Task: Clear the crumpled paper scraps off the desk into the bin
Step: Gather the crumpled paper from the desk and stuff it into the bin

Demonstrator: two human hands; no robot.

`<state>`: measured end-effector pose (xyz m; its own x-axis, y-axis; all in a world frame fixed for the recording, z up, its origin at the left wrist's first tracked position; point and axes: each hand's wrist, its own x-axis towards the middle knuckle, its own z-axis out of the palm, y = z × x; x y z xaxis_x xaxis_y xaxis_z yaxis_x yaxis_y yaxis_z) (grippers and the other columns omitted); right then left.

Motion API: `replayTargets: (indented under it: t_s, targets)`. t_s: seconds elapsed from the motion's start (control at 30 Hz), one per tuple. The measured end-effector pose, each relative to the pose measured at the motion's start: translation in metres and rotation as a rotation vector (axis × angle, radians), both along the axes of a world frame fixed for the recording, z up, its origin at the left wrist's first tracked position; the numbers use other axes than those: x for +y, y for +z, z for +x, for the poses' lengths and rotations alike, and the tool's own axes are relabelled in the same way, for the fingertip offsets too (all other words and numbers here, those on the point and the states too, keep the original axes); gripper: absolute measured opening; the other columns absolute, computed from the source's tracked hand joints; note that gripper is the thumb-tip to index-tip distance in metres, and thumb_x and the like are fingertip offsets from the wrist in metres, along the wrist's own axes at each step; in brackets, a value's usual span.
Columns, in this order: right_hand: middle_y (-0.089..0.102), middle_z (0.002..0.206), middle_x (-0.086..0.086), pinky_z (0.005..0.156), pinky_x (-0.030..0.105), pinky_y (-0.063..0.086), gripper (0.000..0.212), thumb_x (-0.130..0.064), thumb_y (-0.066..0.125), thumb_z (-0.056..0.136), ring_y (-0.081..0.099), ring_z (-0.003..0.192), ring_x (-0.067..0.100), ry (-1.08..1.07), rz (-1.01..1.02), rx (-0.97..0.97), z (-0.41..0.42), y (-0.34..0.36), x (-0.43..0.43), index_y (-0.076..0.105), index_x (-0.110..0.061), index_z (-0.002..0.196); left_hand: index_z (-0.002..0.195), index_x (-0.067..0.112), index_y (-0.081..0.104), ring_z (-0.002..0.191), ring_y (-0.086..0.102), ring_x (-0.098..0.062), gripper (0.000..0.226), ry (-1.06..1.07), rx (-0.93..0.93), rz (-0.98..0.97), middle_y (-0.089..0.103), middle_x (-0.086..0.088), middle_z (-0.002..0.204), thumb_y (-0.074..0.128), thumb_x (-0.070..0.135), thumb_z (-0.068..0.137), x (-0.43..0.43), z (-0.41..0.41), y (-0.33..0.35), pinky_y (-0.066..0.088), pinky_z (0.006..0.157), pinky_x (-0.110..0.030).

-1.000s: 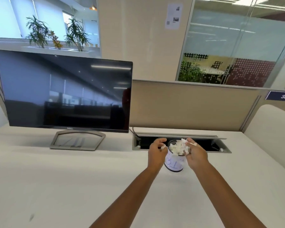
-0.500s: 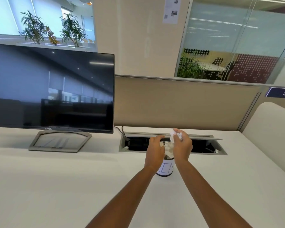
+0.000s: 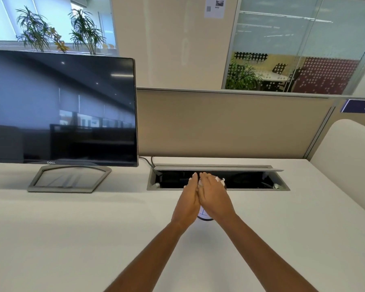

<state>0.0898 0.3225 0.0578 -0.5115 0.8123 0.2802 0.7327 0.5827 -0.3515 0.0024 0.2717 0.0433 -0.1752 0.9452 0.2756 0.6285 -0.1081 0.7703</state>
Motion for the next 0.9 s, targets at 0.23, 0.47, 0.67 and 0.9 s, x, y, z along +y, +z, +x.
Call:
replayTargets:
  t_s: [0.23, 0.47, 0.67, 0.9]
  targets:
    - [0.016, 0.157, 0.01, 0.12, 0.039, 0.012, 0.056, -0.026, 0.03, 0.096, 0.011, 0.145, 0.024, 0.095, -0.122, -0.279, 0.006, 0.01, -0.012, 0.013, -0.006, 0.146, 0.148, 0.018, 0.012, 0.145, 0.018, -0.018, 0.049, -0.04, -0.227, -0.247, 0.017, -0.001, 0.158, 0.026, 0.026, 0.102, -0.003, -0.008, -0.013, 0.016, 0.118, -0.031]
    - [0.043, 0.139, 0.017, 0.1, 0.038, 0.041, 0.054, -0.026, 0.048, 0.087, 0.044, 0.125, 0.032, 0.07, -0.4, -0.416, -0.002, 0.031, -0.002, 0.034, -0.004, 0.135, 0.149, 0.022, 0.005, 0.145, 0.018, -0.013, 0.065, -0.066, -0.148, -0.178, 0.013, 0.004, 0.158, 0.044, 0.025, 0.097, -0.003, -0.013, -0.013, 0.017, 0.113, -0.021]
    - [0.059, 0.121, 0.012, 0.09, 0.031, 0.046, 0.05, -0.027, 0.057, 0.083, 0.055, 0.109, 0.026, 0.116, -0.455, -0.58, -0.011, 0.039, 0.006, 0.049, -0.006, 0.126, 0.148, 0.02, 0.007, 0.147, 0.01, -0.013, 0.068, -0.139, 0.193, -0.156, 0.006, 0.002, 0.159, 0.049, 0.027, 0.095, -0.004, -0.02, -0.01, 0.014, 0.118, -0.026]
    - [0.058, 0.098, 0.015, 0.084, 0.04, 0.05, 0.04, -0.027, 0.062, 0.081, 0.052, 0.088, 0.021, 0.154, -0.558, -0.374, 0.004, 0.051, 0.012, 0.055, -0.001, 0.111, 0.149, 0.022, 0.009, 0.147, 0.011, -0.014, 0.063, -0.064, 0.336, -0.178, 0.004, 0.004, 0.16, 0.037, 0.042, 0.097, -0.001, -0.017, -0.005, 0.019, 0.118, -0.029]
